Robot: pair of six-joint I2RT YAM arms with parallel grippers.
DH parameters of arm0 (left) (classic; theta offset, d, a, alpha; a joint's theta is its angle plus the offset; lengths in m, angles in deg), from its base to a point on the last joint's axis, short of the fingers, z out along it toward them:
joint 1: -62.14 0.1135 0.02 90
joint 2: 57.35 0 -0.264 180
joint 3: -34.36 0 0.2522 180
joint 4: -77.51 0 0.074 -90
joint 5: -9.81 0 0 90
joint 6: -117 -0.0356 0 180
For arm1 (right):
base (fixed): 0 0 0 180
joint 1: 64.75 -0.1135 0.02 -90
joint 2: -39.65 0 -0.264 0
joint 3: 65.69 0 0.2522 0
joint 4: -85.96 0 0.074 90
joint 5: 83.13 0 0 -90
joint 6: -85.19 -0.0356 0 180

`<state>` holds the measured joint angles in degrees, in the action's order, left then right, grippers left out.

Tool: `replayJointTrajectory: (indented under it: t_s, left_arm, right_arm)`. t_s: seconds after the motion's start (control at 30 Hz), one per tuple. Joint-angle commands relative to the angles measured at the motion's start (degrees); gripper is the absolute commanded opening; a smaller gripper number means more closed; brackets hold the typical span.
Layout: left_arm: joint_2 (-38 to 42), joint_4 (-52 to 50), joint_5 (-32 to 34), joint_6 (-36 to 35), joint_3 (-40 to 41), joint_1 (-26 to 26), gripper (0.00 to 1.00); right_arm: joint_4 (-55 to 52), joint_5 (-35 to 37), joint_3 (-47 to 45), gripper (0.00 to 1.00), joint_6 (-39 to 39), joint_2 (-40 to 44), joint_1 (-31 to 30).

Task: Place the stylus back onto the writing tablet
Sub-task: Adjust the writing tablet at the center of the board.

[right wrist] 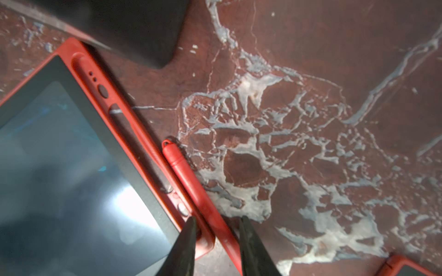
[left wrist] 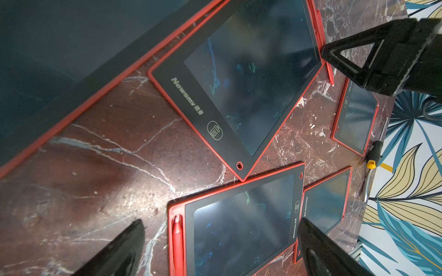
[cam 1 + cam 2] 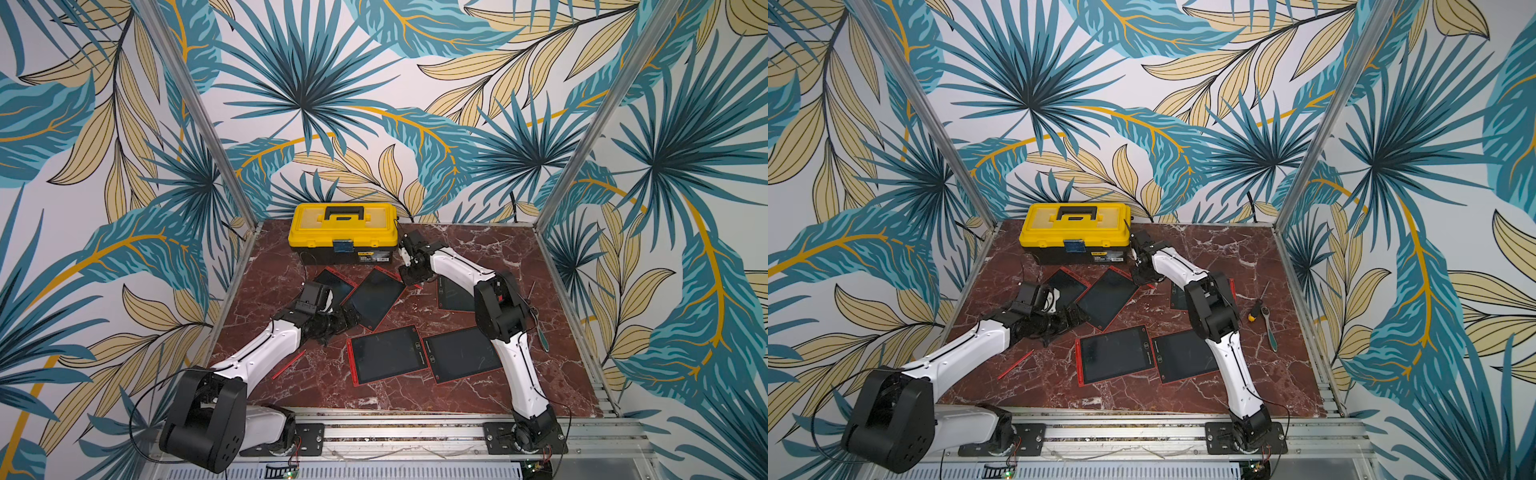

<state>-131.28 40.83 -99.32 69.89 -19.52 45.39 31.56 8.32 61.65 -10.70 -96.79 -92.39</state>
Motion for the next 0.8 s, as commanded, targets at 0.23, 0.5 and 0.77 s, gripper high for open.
replayJointTrajectory:
  t_s: [0.23,0.5,0.77]
  left_arm:
    - [-0.6,0.9,0.6,-1.0,-0.9,-0.3,1.0]
    - [-2.4,0.6,-2.0,-3.8,-3.1,-0.3,1.0]
    - [-6.4,-6.2,-10.6,-17.3,-11.6,-0.4,1.0]
  right_arm:
    - [-2.3,3.9,-8.1,0.24,0.5,2.0,-0.6]
    - [1.6,5.1,-21.3,0.22,-2.9,9.6,-0.6]
    - [4.9,5.2,-36.1,0.22,-15.1,19.9,-1.2]
